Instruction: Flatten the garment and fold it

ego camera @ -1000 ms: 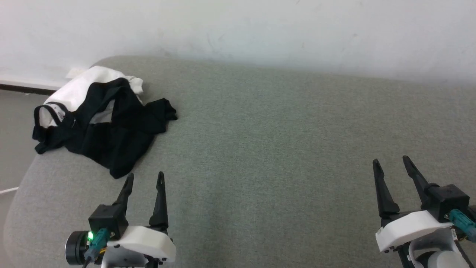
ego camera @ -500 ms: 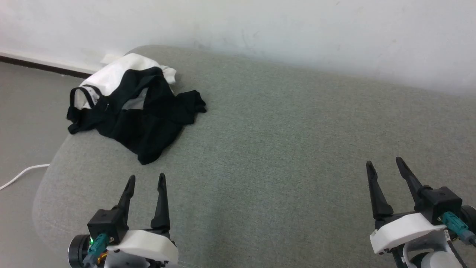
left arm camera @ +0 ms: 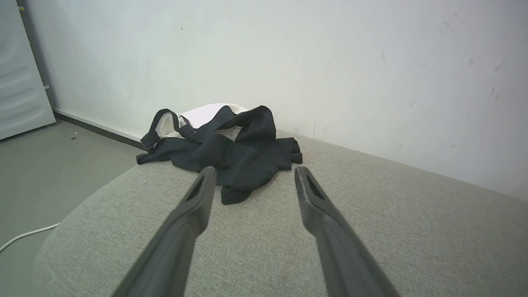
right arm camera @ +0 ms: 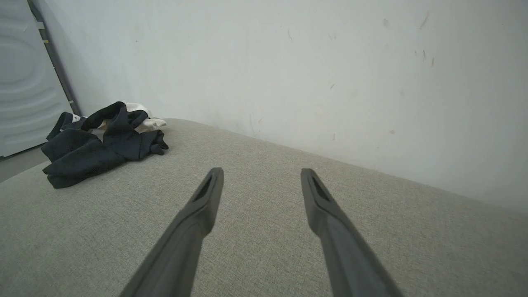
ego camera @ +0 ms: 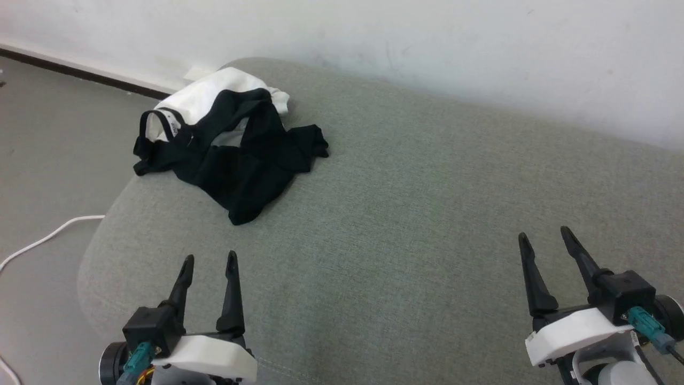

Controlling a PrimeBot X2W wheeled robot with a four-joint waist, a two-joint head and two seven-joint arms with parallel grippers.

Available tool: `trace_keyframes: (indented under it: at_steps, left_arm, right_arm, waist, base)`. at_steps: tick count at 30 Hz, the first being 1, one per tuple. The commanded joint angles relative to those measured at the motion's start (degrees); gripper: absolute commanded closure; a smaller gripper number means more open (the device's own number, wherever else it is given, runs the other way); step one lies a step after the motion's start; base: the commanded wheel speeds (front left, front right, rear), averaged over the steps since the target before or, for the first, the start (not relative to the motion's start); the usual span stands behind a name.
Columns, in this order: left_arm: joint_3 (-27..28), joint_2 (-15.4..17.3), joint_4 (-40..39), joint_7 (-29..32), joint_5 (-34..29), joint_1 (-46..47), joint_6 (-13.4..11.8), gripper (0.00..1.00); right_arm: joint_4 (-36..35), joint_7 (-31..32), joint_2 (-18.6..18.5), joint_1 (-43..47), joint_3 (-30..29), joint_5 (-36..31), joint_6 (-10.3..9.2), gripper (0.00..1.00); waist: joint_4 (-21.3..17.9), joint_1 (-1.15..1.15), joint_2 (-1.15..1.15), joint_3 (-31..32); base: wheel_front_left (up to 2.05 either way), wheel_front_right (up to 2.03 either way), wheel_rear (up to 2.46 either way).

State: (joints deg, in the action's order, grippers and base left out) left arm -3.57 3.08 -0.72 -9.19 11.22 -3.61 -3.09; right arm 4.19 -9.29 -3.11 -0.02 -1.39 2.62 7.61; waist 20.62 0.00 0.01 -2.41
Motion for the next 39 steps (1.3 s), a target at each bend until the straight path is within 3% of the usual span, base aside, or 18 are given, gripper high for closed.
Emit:
trace_keyframes:
  at_steps: [1,39]
  left_arm:
    - [-0.2,-0.1,-0.1,-0.6,0.8,-0.9,-0.4,0.0]
    - [-1.2,-0.2,-1.3,-5.2,6.4,-3.0,-2.5,0.0]
  right_arm:
    - [0.2,-0.5,0.1,-1.0,0.1,0.4,-0.08,0.0]
    - [1.8,-5.1,0.2,-2.2,-1.0,0.9,-0.11,0.0]
  waist:
    - [0.7,0.0,-0.01,-0.2]
    - [10.2,0.0,-0.01,-1.8]
  base:
    - [0.0,0.0,0.0]
    - [0.0,0.0,0.0]
